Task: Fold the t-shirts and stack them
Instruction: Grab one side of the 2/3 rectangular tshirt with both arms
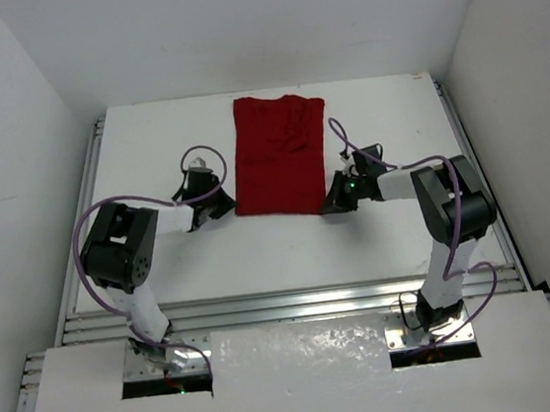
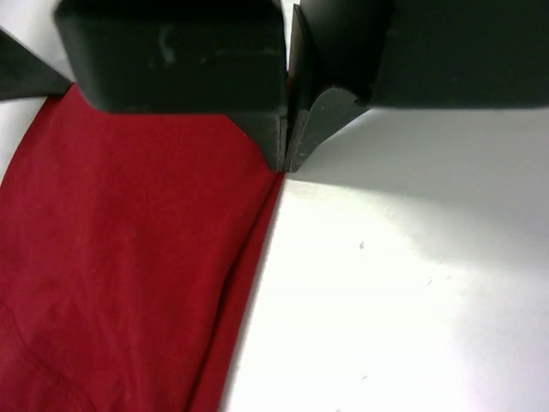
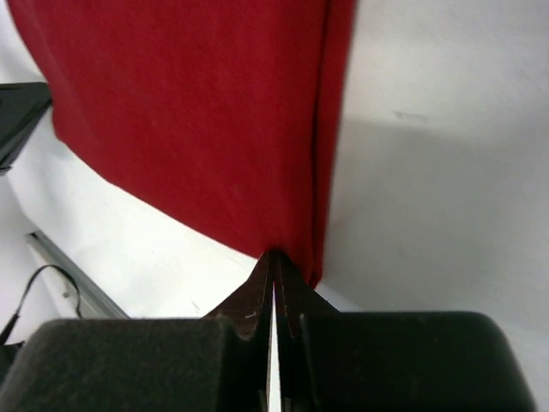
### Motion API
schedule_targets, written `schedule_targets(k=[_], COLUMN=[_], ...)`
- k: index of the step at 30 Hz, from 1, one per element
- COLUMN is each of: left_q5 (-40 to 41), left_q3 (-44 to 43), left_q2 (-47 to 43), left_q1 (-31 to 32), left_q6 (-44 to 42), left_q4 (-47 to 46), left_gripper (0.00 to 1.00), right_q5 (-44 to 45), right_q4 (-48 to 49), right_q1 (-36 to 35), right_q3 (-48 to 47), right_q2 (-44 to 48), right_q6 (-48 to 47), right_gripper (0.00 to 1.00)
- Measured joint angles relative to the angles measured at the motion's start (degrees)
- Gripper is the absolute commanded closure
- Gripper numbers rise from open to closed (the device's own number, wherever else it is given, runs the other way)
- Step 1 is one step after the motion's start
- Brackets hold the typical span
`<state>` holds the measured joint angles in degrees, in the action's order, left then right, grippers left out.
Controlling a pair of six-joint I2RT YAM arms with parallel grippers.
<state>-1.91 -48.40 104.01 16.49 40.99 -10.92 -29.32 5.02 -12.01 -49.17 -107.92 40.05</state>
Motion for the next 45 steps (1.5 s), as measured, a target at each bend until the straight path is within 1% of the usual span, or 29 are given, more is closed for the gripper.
schedule_targets(k=[3,8,12,14,18,19,20,21,22,23,24,25,27,28,30,31,32,35,36,37,38,42,44,45], left_q5=[1.33,5.6,7.72,9.46,11.58,11.72,11.8,11.89,12.11,12.35,12.76,13.31,14.08,14.32,14.36,14.32,14.12,12.63,11.78,10.75,9.97,7.28,6.21,5.64], left_q3=[1.73,5.25,9.33,10.71,16.13,17.97,19.52,20.98,22.14,22.8,23.15,23.34,24.15,24.76,25.9,26.45,26.86,27.56,27.93,28.46,28.89,29.03,29.03,29.14], left_q2=[-0.92,-3.61,-8.22,-10.03,-15.56,-17.51,-19.39,-21.55,-23.69,-25.68,-28.28,-30.64,-34.99,-37.38,-41.38,-42.77,-43.41,-41.99,-40.87,-39.39,-38.29,-34.91,-34.14,-33.81], left_q1=[1.03,5.49,7.78,9.2,11.65,11.98,12.11,12.26,12.33,12.33,12.35,12.33,12.33,12.33,12.35,12.35,12.35,12.35,12.35,12.35,12.35,12.35,12.35,12.35], left_q6=[1.55,3.48,5.05,5.88,7.69,8.04,8.46,8.5,8.61,8.44,8.59,8.68,8.76,8.81,8.81,8.81,8.9,8.74,8.7,8.7,8.76,8.96,9.01,9.03], left_q4=[-1.49,-2.54,0.11,1.55,2.58,2.95,3.39,4.48,6.16,7.78,9.57,11.67,14.53,15.76,17.42,17.7,17.84,17.09,16.09,14.73,13.73,7.48,5.92,5.22], left_gripper=[1.0,1.0,1.0,1.0,1.0,1.0,0.92,0.84,0.64,0.54,0.47,0.37,0.31,0.29,0.29,0.34,0.39,0.43,0.43,0.44,0.44,0.45,0.46,0.47], right_q5=[1.2,1.05,1.53,2.01,3.54,4.11,4.76,5.25,5.31,5.33,5.09,5.05,4.66,4.02,2.71,2.4,1.88,0.11,0.02,-0.22,-0.63,-1.57,-1.27,-1.16], right_q4=[-2.6,-4.37,-6.05,-7.15,-9.7,-10.38,-11.37,-12.22,-13.2,-13.68,-13.88,-13.77,-13.51,-13.03,-11.87,-11.45,-11.04,-9.9,-9.35,-8.9,-8.5,-6.64,-6.36,-6.32], right_q1=[0.02,0.15,0.2,0.2,0.2,0.2,0.2,0.2,0.2,0.2,0.22,0.22,0.24,0.22,0.09,-0.15,-0.42,-1.01,-1.22,-1.29,-1.31,-1.31,-1.38,-1.51], right_q3=[0.57,2.71,4.59,6.14,10.51,12.33,14.1,15.5,16.26,16.55,16.35,16.09,15.45,15.3,15.28,15.28,15.28,13.9,13.2,12.44,11.67,10.14,10.14,10.16], right_q2=[1.27,3.02,5.27,7.02,12.39,14.8,17.59,20.28,22.53,24.2,25.09,25.27,24.26,23.3,21.03,19.98,18.97,17.33,16.5,15.45,14.51,11.23,11.26,11.26], right_q6=[-1.11,-2.03,-3.17,-3.91,-5.14,-5.25,-5.29,-5.27,-5.05,-5.51,-5.84,-5.92,-6.27,-6.25,-6.23,-6.21,-6.03,-5.79,-5.79,-5.75,-5.75,-5.07,-4.94,-4.92], right_gripper=[1.0,1.0,1.0,1.0,1.0,0.97,0.85,0.63,0.58,0.54,0.49,0.49,0.49,0.48,0.47,0.46,0.41,0.39,0.4,0.45,0.54,0.56,0.59,0.63])
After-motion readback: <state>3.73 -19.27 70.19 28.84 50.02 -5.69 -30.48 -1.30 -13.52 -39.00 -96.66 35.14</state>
